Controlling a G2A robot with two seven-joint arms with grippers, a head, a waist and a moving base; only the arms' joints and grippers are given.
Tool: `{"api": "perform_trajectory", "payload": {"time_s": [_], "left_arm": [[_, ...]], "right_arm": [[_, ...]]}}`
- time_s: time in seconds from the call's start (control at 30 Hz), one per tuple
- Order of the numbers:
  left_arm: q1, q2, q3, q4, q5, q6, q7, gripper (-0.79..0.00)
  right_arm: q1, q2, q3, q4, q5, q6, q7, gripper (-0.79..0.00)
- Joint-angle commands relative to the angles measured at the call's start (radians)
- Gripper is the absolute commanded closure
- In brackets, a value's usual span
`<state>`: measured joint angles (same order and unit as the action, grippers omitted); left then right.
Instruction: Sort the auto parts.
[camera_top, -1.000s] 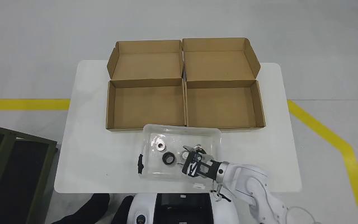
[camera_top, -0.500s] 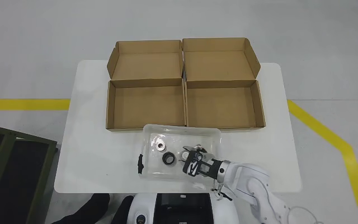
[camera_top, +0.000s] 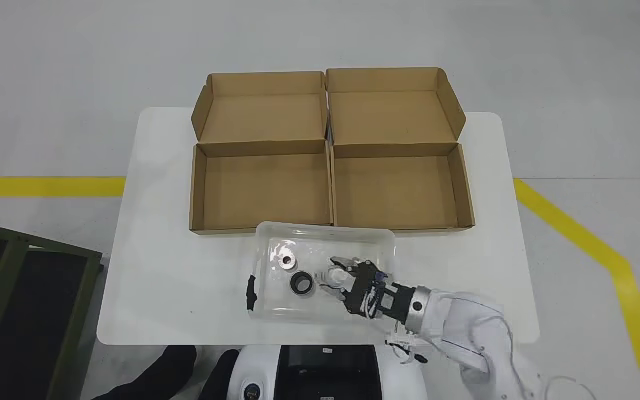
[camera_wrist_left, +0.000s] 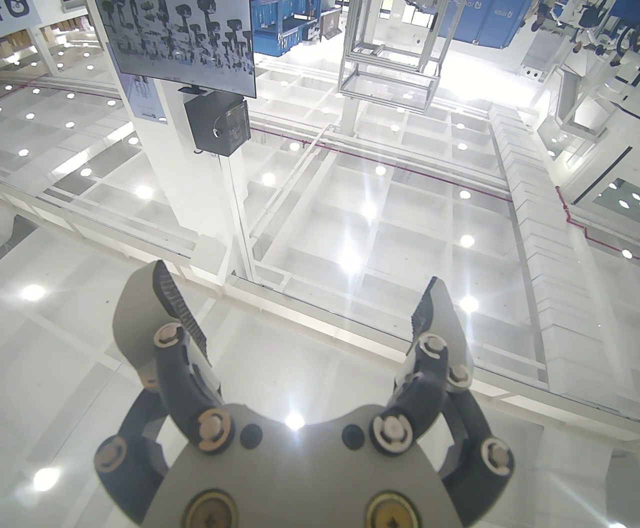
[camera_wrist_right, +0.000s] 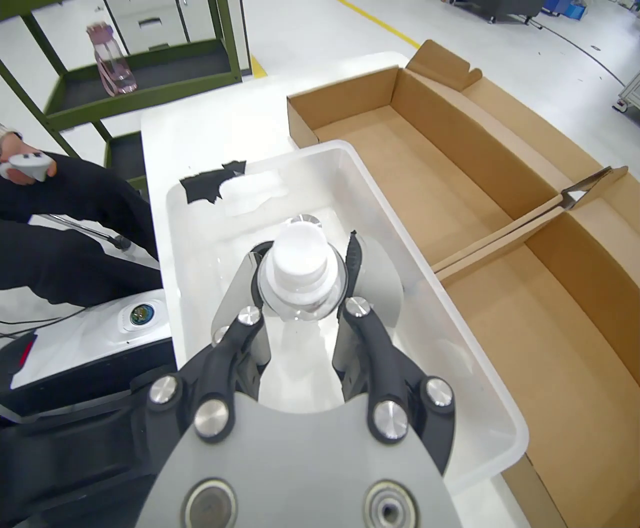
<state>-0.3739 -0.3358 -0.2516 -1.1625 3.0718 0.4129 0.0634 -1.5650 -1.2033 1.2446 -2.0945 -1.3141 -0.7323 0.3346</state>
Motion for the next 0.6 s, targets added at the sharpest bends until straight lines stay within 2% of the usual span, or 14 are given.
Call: {"api": "perform_trajectory", "payload": {"time_s": [0.0, 0.37, 0.57], "left_arm": [[0.0, 0.0, 0.0, 0.0, 0.0, 0.0, 0.0, -0.785], [0.0, 0.0, 0.0, 0.0, 0.0, 0.0, 0.0, -0.785], [0.0, 0.0, 0.0, 0.0, 0.0, 0.0, 0.0, -0.785]], "right_arm": [[-0.002, 0.002, 0.013, -0.001, 0.052, -0.01, -0.024, 0.0], [0.031, 0.001, 0.012, 0.017, 0.273, -0.007, -0.187, 0.0], [0.07, 0.001, 0.01, 0.021, 0.389, -0.011, -0.213, 0.0]]}}
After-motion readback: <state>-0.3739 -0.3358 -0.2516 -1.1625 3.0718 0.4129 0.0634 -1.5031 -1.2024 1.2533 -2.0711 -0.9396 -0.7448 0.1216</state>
